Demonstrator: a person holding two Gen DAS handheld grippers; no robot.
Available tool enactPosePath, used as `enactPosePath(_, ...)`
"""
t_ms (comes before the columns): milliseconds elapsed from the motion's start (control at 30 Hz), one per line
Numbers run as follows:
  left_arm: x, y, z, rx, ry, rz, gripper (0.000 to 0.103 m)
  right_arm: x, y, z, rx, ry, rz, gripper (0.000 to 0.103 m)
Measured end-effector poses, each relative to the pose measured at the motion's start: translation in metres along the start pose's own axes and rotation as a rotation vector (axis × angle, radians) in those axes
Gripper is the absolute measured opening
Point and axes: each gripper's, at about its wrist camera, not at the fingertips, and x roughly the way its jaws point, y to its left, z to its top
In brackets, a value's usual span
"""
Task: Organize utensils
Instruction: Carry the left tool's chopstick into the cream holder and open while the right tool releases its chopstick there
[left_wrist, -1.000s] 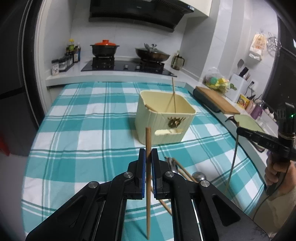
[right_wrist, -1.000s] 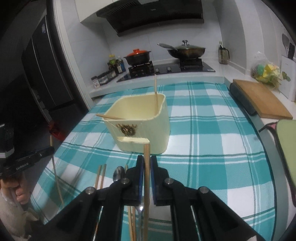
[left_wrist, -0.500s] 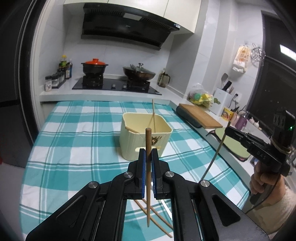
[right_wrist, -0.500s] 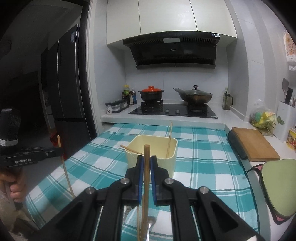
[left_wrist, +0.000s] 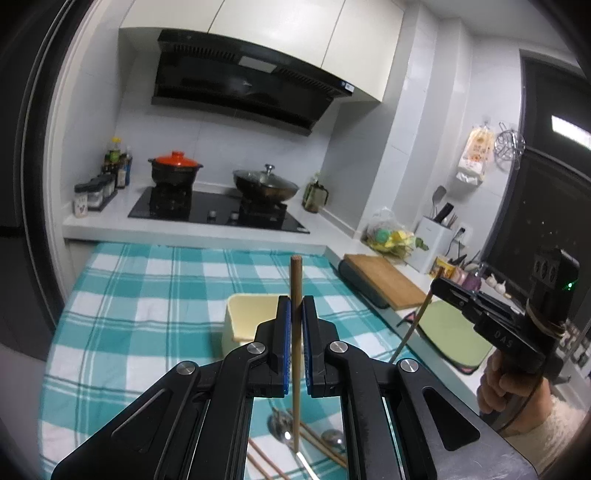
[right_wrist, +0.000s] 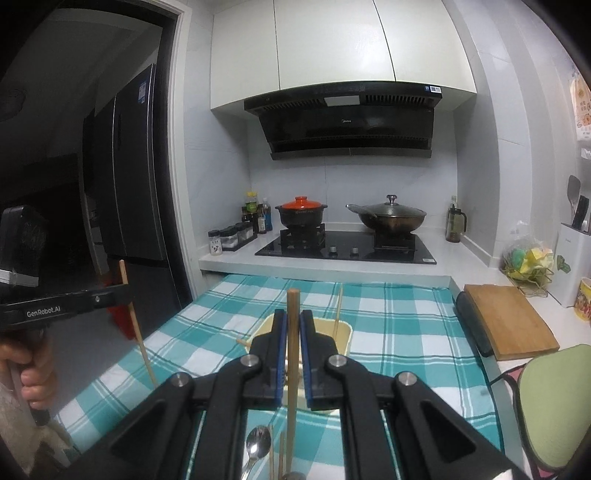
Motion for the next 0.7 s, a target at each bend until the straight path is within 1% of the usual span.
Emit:
enactPosePath(167,0.029,-0.001,0.043,0.003,-0.064,0.011,0.004,0.02,-0.004,0.042,-0.022,-0.065,-0.008,0.007)
enactPosePath(300,0.064,-0.001,0.064,0.018,-0.108,0.046,0.004,0.045,-0.008,0.07,-0.035,-0.115,-0.01,0.007)
enactPosePath(367,0.088,0.002,0.069,0.016,-0.101,0.06,0.004,0.062,-0.009,0.077,-0.049,-0.136,-0.008,0.007)
enactPosePath(433,0.113,0.007,0.069,-0.002,-0.066,0.059,0.004,0.076,-0.011,0.078,-0.06,-0.148,0.002,0.007)
enactPosePath(467,0.126,0.009,0.067,-0.01,-0.044,0.058,0.004,0.085,-0.012,0.076,-0.062,-0.144,0.012,0.007)
enactPosePath(567,0.159,0.014,0.055,-0.017,0.03,0.062,0.004,0.121,-0.017,0.066,-0.069,-0.066,0.022,0.007)
enactPosePath(700,0.194,0.02,0.032,-0.021,0.128,0.073,0.004,0.167,-0.03,0.043,-0.04,0.087,0.045,0.007)
